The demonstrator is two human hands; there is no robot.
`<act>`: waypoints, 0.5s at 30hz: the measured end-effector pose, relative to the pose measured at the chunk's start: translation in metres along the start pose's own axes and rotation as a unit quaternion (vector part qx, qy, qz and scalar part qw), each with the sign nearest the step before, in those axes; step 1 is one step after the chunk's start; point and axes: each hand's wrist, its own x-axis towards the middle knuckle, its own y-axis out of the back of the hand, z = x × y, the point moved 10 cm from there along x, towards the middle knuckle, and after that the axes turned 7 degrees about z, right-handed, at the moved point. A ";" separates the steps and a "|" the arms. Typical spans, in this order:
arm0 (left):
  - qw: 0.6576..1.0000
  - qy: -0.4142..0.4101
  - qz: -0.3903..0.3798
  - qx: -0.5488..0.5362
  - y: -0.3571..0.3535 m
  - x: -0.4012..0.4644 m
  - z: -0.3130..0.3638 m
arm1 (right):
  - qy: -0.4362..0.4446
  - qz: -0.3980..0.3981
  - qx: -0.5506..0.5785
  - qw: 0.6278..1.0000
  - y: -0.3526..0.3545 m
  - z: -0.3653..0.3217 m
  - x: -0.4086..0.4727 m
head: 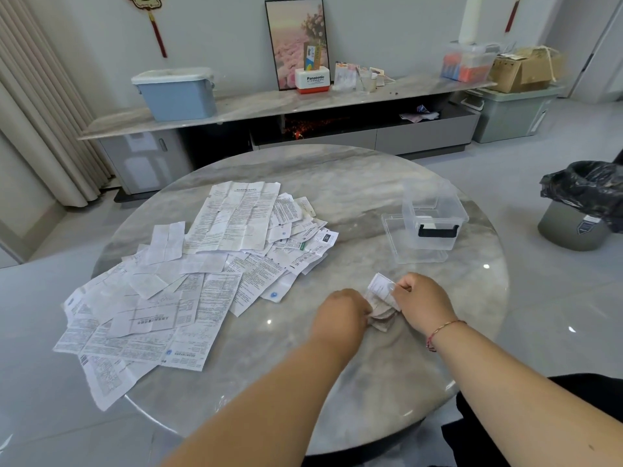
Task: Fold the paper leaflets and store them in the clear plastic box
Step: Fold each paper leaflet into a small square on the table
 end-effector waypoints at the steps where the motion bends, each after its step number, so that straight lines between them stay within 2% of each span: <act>1: 1.000 -0.008 0.008 0.007 -0.002 0.002 0.001 | -0.008 0.018 -0.037 0.999 0.003 0.007 0.003; 4: 0.997 -0.002 0.019 0.070 -0.004 0.004 0.006 | -0.060 0.052 -0.068 0.994 0.009 0.026 0.002; 7: 0.987 -0.061 0.047 0.138 -0.003 0.002 0.027 | -0.110 0.087 0.036 0.989 0.016 0.029 0.004; 9: 0.979 -0.075 0.003 0.192 -0.012 -0.002 0.035 | -0.160 0.107 0.114 0.975 0.022 0.032 0.004; 11: 0.963 -0.054 -0.031 0.262 -0.017 0.000 0.031 | -0.204 0.128 0.155 0.958 0.026 0.042 0.003; 13: 0.951 -0.022 -0.050 0.305 -0.016 0.005 0.023 | -0.224 0.123 0.141 0.957 0.026 0.047 -0.001; 15: 0.962 0.025 -0.075 0.262 -0.016 0.010 0.012 | -0.224 0.089 0.106 0.965 0.020 0.051 -0.003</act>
